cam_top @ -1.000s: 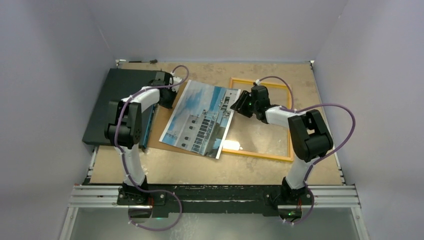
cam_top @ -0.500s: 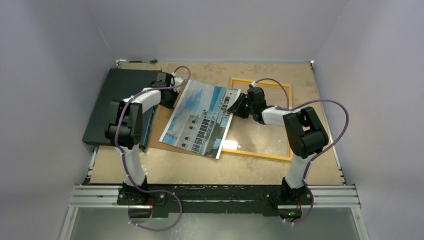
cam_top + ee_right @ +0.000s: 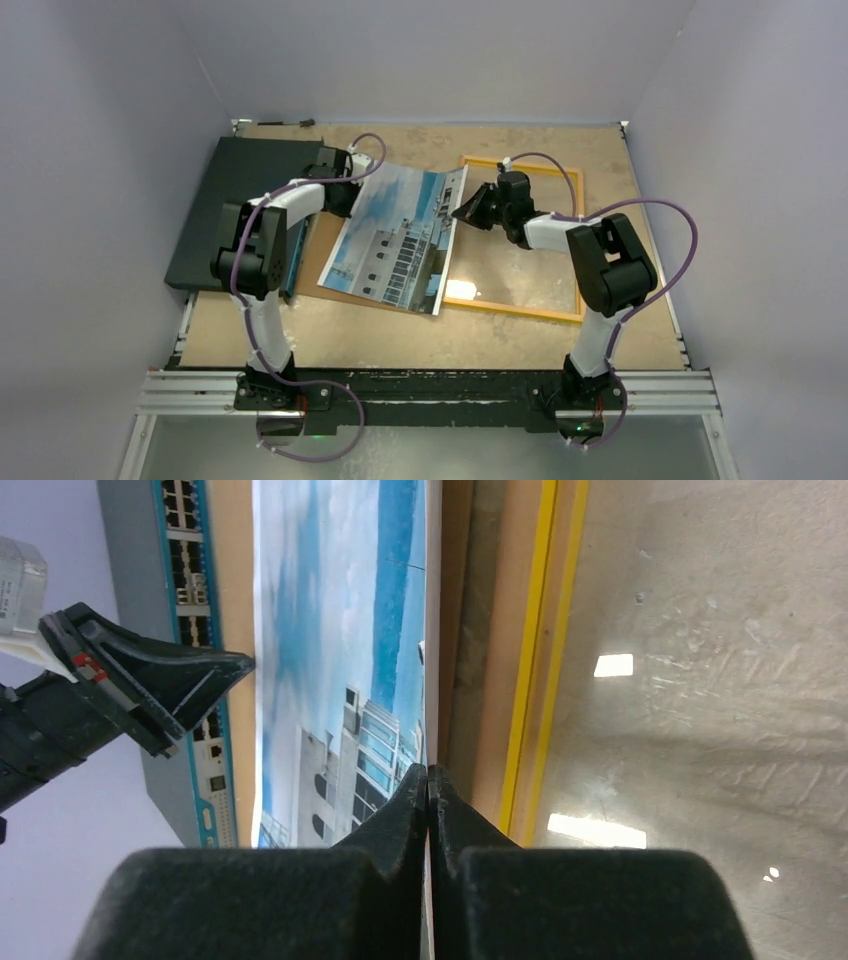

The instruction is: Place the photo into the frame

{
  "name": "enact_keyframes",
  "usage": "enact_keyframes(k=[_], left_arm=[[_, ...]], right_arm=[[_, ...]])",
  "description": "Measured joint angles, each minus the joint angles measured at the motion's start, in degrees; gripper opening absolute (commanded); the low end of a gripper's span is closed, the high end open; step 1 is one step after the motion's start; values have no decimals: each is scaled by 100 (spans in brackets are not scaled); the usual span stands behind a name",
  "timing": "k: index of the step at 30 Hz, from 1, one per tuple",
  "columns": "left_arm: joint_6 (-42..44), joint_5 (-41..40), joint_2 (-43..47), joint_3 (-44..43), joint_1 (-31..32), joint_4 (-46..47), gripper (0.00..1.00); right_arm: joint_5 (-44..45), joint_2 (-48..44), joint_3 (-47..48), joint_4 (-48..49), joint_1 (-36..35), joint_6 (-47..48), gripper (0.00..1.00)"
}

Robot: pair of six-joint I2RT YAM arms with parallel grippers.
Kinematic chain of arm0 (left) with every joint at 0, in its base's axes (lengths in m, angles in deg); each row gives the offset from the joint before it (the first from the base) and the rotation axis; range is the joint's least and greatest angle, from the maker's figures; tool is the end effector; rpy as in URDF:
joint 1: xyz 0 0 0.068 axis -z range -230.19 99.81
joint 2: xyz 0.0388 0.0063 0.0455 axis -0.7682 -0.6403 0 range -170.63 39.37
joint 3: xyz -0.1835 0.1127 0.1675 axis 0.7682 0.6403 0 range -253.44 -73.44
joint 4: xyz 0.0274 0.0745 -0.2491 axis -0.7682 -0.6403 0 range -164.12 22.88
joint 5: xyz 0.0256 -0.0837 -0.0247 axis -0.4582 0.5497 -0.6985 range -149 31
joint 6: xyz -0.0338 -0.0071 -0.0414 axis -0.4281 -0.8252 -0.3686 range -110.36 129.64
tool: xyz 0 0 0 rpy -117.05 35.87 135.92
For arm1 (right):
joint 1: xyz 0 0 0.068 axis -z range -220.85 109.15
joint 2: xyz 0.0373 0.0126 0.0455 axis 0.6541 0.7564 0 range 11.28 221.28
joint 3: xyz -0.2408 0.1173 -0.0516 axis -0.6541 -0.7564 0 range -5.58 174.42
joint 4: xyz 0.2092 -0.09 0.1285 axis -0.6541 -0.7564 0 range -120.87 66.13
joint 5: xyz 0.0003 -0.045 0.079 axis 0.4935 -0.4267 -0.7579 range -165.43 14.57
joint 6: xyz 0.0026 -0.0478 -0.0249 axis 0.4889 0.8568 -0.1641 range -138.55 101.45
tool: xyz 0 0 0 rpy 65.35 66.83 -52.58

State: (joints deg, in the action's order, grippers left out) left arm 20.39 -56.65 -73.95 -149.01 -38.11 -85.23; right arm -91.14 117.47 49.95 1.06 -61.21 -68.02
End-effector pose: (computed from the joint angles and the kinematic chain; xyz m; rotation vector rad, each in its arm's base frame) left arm 0.4069 -0.0887 0.1626 0.5196 2.4921 -0.0613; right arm 0.3650 0.1458 0.1685 0.3613 2.1343 1.0193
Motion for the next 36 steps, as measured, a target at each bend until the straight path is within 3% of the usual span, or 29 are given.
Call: enact_keyframes(k=[3, 7, 9, 12, 19, 22, 24, 31, 36], left_arm=[[4, 4, 39, 63, 0, 68, 0], [46, 28, 72, 133, 0, 149, 0], [46, 50, 83, 157, 0, 181, 0], [46, 68, 107, 208, 2, 240, 0], [35, 221, 127, 175, 0, 140, 0], [-31, 501, 127, -28, -24, -313, 28], [-107, 713, 129, -254, -85, -702, 34], [-221, 1117, 697, -953, -573, -1300, 35], [-221, 1259, 1093, -1250, -638, -1405, 32]], right_arm=[[-83, -2, -4, 127, 0, -52, 20], [-212, -2, -39, 291, 0, -107, 30], [-234, -2, -90, 330, 0, -109, 24], [-245, -2, -177, 345, -2, -114, 1], [-155, -286, -238, 101, -22, -37, 0], [-2, -787, 83, -570, -22, 219, 0], [264, -1137, 625, -1263, -26, 492, 0], [1928, -2492, 2837, -3499, -31, 1707, 0], [3195, -3121, 3587, -4815, -28, 2511, 0]])
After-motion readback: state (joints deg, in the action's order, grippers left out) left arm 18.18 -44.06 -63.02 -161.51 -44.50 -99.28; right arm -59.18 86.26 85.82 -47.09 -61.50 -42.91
